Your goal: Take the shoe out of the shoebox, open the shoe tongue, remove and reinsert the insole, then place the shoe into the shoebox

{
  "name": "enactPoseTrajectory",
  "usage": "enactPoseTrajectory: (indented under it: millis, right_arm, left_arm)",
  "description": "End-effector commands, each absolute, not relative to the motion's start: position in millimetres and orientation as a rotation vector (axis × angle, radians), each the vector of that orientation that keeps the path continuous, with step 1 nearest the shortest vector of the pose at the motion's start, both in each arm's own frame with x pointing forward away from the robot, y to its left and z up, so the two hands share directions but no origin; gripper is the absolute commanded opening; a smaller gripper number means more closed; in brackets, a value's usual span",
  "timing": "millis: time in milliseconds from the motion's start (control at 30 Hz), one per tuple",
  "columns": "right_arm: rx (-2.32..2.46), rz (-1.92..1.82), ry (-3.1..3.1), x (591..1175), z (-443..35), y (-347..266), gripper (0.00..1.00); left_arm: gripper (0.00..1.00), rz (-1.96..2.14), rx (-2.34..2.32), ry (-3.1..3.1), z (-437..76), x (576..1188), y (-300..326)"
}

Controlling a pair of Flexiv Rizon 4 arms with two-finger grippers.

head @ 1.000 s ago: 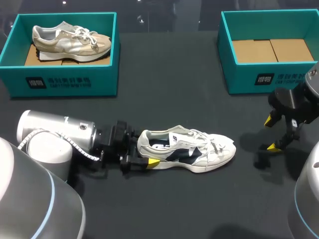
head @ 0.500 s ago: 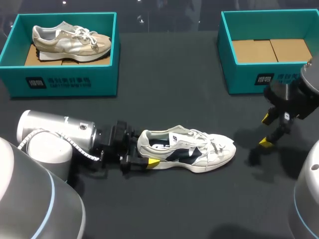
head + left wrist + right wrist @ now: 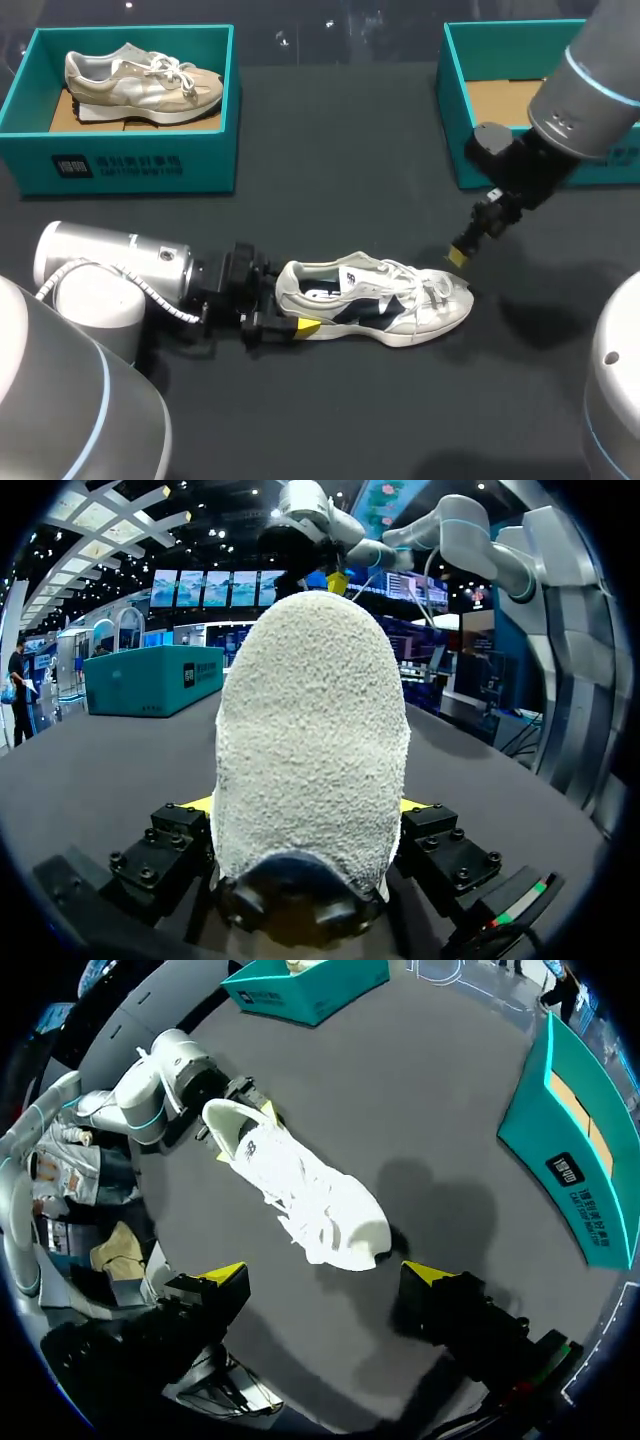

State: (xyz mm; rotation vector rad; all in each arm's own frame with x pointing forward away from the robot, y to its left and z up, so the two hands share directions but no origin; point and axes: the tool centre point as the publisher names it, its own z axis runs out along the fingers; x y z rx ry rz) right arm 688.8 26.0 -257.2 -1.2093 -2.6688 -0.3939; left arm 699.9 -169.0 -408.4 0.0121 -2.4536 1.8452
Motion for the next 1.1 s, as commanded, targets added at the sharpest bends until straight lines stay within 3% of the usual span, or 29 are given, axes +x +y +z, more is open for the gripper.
enactPoseTrajectory:
  millis: [33, 333, 767, 1100]
  right_arm:
    - [-1.45, -0.189, -2.633, 685.4, -244.0, 59.4, 1.0]
    - [-1.587, -0.095, -2.574, 684.9, -230.1, 114.2, 1.0]
    - [-1.53, -0.05, -2.601, 683.5, -227.0, 117.5, 1.0]
    - [-1.69, 0.091, -2.528, 677.7, -238.7, 167.3, 1.0]
  left_arm:
    - [0.0, 1.84, 0.012, -2.457, -408.8, 699.8, -171.4]
    - [0.0, 1.84, 0.012, -2.457, -408.8, 699.8, -171.4]
    - [0.0, 1.84, 0.012, -2.457, -408.8, 699.8, -171.4]
    - [0.0, 1.84, 0.012, -2.457, -408.8, 699.8, -171.4]
